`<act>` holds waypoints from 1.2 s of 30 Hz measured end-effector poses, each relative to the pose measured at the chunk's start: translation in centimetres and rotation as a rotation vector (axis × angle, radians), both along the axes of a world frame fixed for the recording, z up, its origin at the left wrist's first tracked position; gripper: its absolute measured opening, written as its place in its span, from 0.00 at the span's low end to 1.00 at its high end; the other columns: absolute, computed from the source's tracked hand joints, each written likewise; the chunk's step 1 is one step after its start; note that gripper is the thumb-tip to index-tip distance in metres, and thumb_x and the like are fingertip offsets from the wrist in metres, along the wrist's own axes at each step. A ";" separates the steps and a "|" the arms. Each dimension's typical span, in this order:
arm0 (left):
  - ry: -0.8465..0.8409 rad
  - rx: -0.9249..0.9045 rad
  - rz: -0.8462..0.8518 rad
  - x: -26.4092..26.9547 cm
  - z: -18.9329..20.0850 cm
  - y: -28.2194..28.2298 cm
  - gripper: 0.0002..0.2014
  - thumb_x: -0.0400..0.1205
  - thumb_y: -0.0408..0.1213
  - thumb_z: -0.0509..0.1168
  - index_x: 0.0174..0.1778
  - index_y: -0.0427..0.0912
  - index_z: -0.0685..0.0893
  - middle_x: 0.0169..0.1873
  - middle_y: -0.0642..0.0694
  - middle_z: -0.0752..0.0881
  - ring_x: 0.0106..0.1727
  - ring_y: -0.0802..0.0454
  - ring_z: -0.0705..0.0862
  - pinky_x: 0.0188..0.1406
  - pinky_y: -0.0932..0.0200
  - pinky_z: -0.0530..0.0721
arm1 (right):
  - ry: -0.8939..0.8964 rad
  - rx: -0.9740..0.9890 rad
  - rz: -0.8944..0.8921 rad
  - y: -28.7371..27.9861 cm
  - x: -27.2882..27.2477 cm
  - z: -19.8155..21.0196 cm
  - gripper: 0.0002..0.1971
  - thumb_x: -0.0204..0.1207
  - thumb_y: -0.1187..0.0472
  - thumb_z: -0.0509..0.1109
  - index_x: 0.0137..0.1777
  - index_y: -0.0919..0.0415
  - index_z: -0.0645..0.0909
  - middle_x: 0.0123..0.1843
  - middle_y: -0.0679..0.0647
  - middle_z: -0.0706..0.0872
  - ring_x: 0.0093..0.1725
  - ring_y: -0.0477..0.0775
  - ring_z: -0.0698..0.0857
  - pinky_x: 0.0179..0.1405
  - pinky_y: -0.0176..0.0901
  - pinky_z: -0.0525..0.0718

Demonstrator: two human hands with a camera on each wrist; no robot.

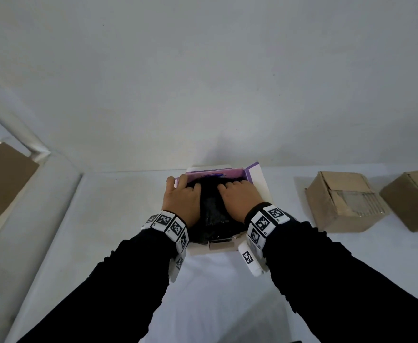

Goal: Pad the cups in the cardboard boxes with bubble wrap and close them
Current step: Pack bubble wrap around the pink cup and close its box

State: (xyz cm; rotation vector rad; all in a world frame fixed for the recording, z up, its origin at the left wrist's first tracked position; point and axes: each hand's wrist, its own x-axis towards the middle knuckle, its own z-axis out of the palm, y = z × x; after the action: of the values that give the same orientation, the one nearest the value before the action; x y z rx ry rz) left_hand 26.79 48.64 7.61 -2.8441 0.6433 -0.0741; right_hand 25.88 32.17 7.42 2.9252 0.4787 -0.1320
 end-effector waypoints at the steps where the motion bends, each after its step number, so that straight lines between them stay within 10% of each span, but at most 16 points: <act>1: 0.026 0.004 0.005 0.1 0.1 -0.1 0.12 0.76 0.39 0.55 0.52 0.46 0.80 0.41 0.52 0.87 0.67 0.43 0.69 0.66 0.38 0.55 | 0.003 -0.007 -0.005 0.0 -0.1 0.1 0.15 0.82 0.61 0.54 0.65 0.61 0.75 0.61 0.59 0.84 0.61 0.62 0.82 0.61 0.51 0.72; 8: -0.112 0.116 0.027 0.3 -0.3 -0.1 0.15 0.80 0.36 0.49 0.56 0.45 0.79 0.58 0.44 0.80 0.69 0.41 0.67 0.68 0.36 0.48 | -0.230 -0.101 -0.041 -0.5 -0.4 -0.7 0.20 0.70 0.61 0.47 0.42 0.61 0.82 0.40 0.59 0.85 0.46 0.64 0.83 0.78 0.67 0.53; 12: -0.073 0.091 0.052 0.4 -0.4 -0.5 0.12 0.80 0.37 0.52 0.54 0.47 0.77 0.50 0.49 0.85 0.71 0.41 0.66 0.68 0.35 0.49 | -0.091 -0.145 -0.017 -0.2 -0.5 -0.1 0.16 0.77 0.62 0.46 0.49 0.60 0.77 0.43 0.56 0.86 0.49 0.61 0.84 0.82 0.65 0.37; 17: -0.176 -0.140 0.054 -0.5 0.4 0.5 0.14 0.69 0.40 0.69 0.49 0.44 0.79 0.49 0.43 0.79 0.50 0.39 0.75 0.49 0.45 0.70 | -0.235 0.064 -0.009 -1.6 -0.5 1.9 0.11 0.67 0.62 0.68 0.50 0.59 0.78 0.52 0.58 0.81 0.55 0.64 0.77 0.58 0.59 0.70; 23: -0.224 -0.461 -0.147 -3.8 0.9 2.5 0.18 0.80 0.55 0.60 0.32 0.45 0.76 0.30 0.48 0.78 0.31 0.43 0.78 0.27 0.53 0.74 | -0.421 0.392 0.156 -2.9 -4.8 2.7 0.21 0.76 0.38 0.62 0.29 0.51 0.70 0.32 0.43 0.71 0.36 0.50 0.74 0.53 0.53 0.69; 30: -0.071 -0.439 -0.314 -7.9 0.1 5.5 0.19 0.77 0.60 0.62 0.39 0.46 0.77 0.40 0.52 0.78 0.37 0.51 0.80 0.34 0.56 0.78 | -0.256 0.362 0.206 -4.0 -9.6 -0.5 0.26 0.74 0.27 0.56 0.42 0.50 0.75 0.34 0.43 0.78 0.38 0.49 0.80 0.74 0.54 0.66; 33: -0.195 -0.346 -0.363 -8.3 -0.9 6.0 0.13 0.79 0.48 0.60 0.38 0.46 0.84 0.40 0.51 0.85 0.56 0.45 0.83 0.56 0.51 0.76 | -0.284 0.325 0.197 -3.9 -10.0 -0.7 0.18 0.77 0.36 0.60 0.45 0.51 0.74 0.34 0.44 0.80 0.37 0.51 0.82 0.74 0.56 0.67; 36: -0.302 -0.383 -0.221 -9.3 -0.5 5.4 0.08 0.78 0.46 0.64 0.37 0.48 0.84 0.46 0.50 0.81 0.54 0.42 0.76 0.50 0.49 0.69 | -0.321 0.312 0.209 -3.8 -10.5 -1.1 0.10 0.76 0.48 0.69 0.42 0.52 0.74 0.30 0.45 0.79 0.34 0.52 0.82 0.72 0.56 0.69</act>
State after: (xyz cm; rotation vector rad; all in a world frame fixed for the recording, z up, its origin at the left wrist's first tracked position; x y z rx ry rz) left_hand 17.44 54.08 7.11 -3.0026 0.9564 -0.7207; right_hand 15.40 28.35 6.37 3.0773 0.8052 0.4733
